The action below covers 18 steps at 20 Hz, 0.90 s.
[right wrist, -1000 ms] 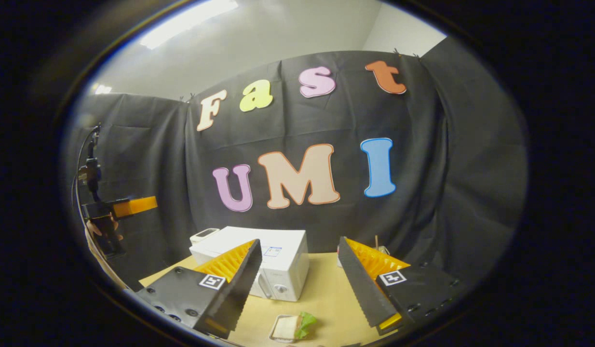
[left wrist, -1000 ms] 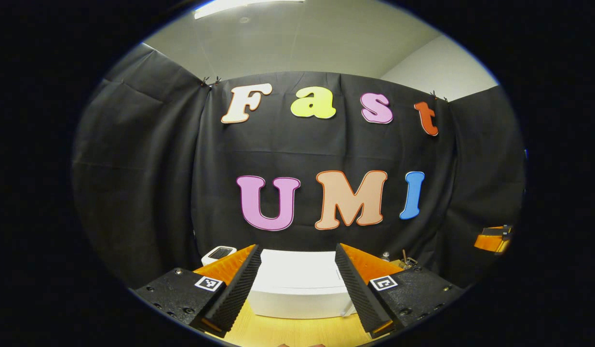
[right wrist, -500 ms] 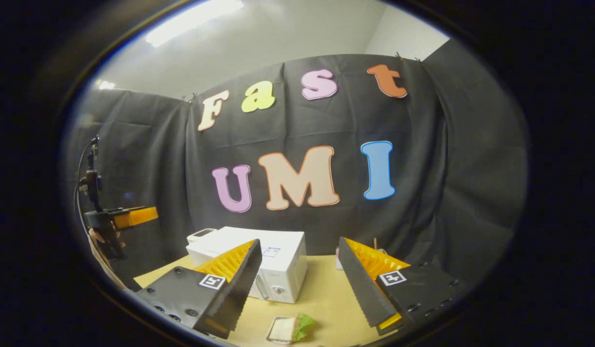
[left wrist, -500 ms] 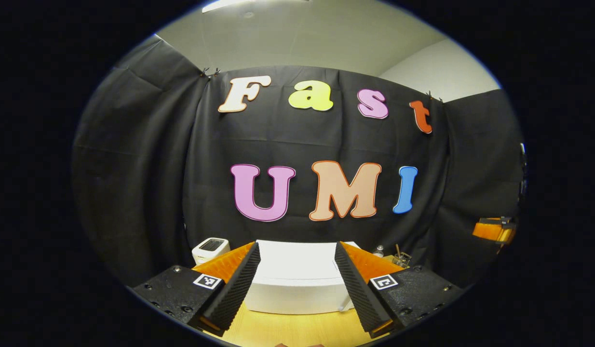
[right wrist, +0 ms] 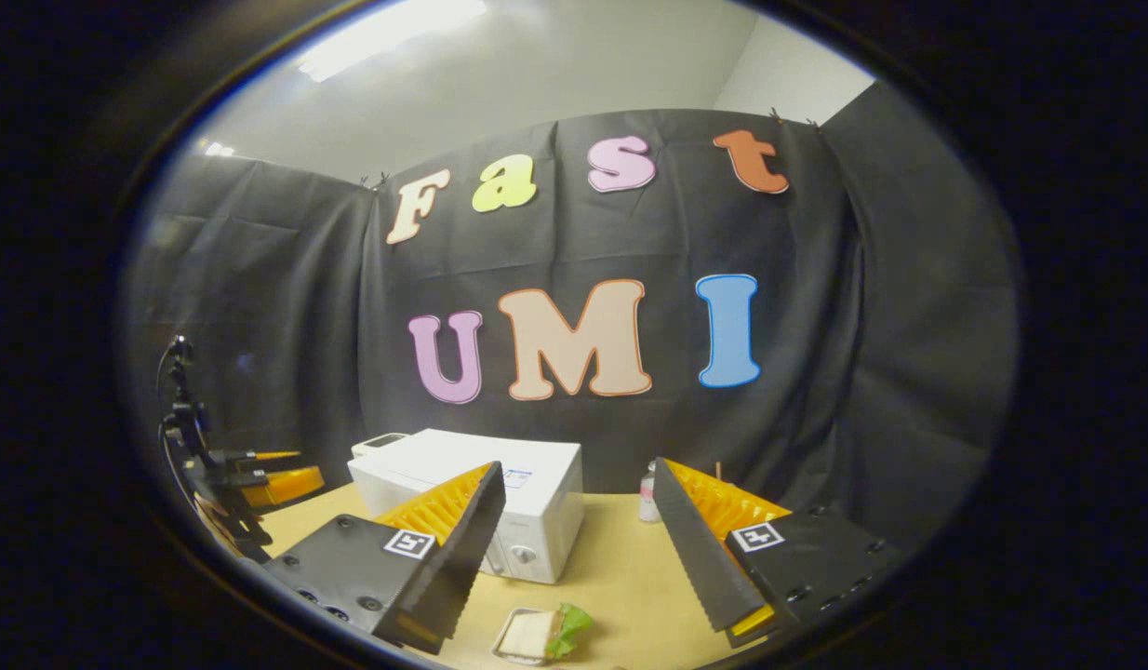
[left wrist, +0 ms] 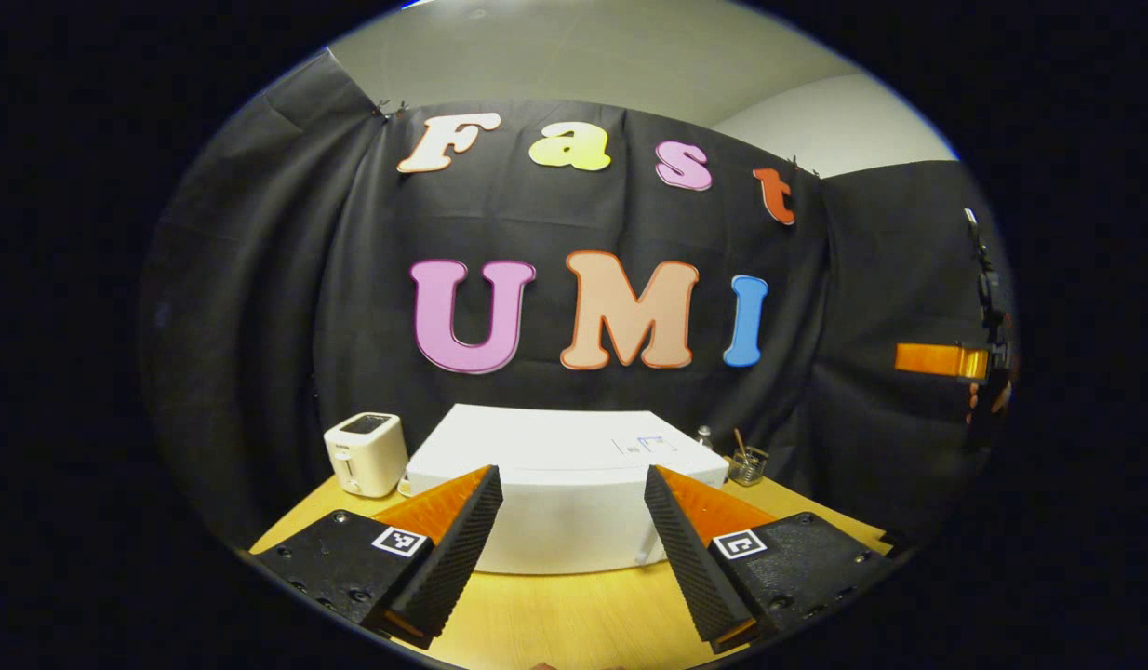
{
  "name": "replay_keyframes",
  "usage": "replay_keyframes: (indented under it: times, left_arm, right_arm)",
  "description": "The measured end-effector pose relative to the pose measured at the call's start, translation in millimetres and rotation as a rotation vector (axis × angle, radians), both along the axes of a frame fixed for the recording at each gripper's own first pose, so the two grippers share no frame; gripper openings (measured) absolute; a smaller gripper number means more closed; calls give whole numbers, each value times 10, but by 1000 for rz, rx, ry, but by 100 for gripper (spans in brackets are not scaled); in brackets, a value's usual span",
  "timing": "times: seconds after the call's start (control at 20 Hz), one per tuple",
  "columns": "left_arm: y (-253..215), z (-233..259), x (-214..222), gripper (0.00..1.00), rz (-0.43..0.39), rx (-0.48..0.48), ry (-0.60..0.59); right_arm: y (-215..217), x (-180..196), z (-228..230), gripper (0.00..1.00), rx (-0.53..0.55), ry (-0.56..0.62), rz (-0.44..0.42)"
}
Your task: Open the microwave oven with the left hand, put the food in, and close the microwave oven.
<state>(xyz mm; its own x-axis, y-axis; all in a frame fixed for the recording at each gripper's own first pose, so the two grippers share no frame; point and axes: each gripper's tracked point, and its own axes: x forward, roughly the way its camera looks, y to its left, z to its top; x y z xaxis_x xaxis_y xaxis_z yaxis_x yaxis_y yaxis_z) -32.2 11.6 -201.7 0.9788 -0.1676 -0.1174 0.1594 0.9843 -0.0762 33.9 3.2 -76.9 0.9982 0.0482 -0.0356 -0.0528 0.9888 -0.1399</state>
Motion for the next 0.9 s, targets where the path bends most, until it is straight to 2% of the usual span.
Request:
replay_keyframes:
  times: [0.35,0.4,0.45,0.5,0.65,0.7,0.75,0.8,0.9]
  left_arm:
    - [-338,-1144,97,97,-32,21,91]
    - [-393,-1249,129,97,-35,35,86]
    - [-476,-1375,153,96,-45,54,93]
    - [-576,-1509,192,96,-56,67,104]
    - [-883,-1789,339,96,-82,66,143]
    - [-982,-1882,391,96,-90,60,159]
    - [-1039,-1949,448,96,-86,57,172]
    - [-1059,-2014,525,96,-72,55,179]
    - [-1086,-2087,679,96,-35,66,192]
  right_arm:
    - [-135,-3,-295,92,23,11,-5]
    - [-180,2,-333,99,24,12,-15]
    - [-212,10,-355,92,27,13,-21]
    - [-241,18,-384,99,33,12,-28]
    - [-311,45,-464,99,50,7,-41]
    - [-336,54,-503,92,58,11,-45]
    - [-356,48,-562,99,67,17,-49]
    - [-377,43,-605,92,77,24,-52]
    - [-447,27,-674,92,96,36,-63]
